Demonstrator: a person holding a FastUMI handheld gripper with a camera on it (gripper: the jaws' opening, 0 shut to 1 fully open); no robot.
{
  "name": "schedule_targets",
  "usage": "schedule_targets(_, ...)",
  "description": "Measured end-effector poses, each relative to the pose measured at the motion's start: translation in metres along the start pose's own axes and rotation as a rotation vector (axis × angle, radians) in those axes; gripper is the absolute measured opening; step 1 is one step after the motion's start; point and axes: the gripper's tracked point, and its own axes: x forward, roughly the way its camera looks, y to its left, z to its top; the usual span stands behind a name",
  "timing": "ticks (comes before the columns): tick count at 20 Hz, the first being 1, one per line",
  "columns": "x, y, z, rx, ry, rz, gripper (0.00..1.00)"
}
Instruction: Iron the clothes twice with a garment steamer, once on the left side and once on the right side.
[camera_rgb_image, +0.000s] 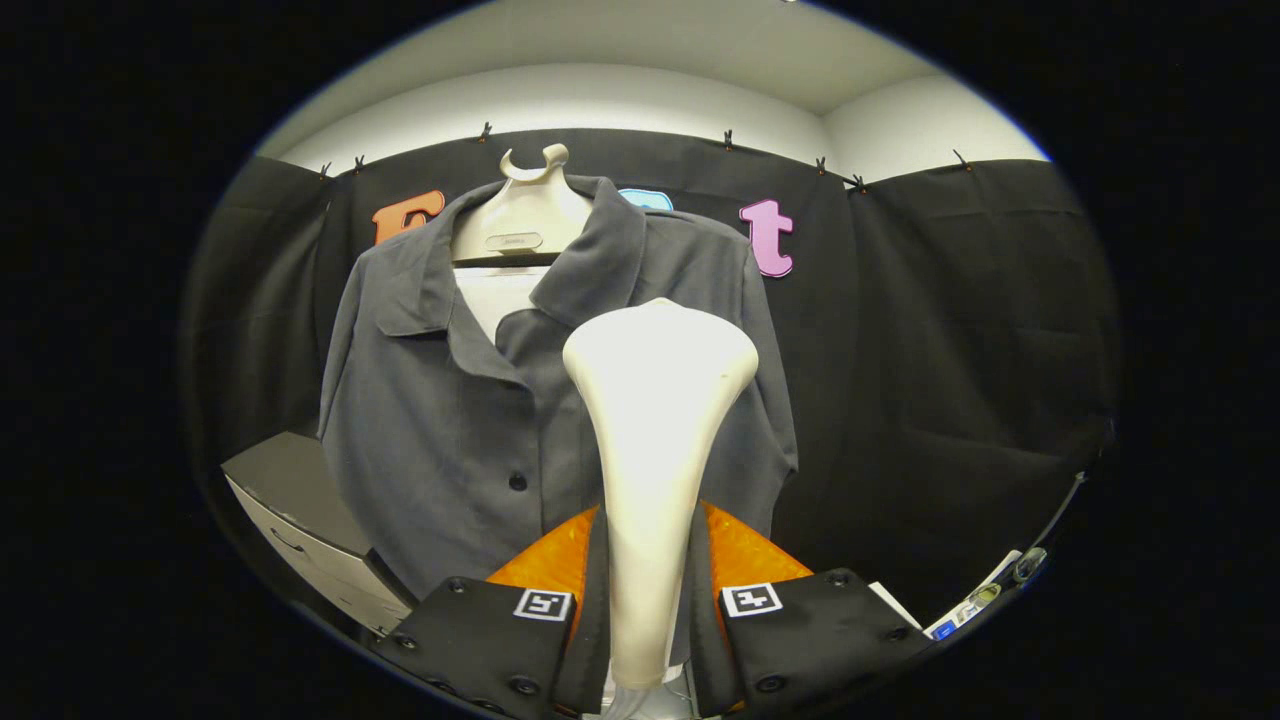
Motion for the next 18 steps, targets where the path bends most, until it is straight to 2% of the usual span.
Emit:
schedule_targets(8, 0.024, 0.001, -0.027, 0.010, 0.054, 0.026, 0.41)
schedule_targets(18, 0.023, 0.010, -0.085, 0.027, 0.153, 0.044, 0.41)
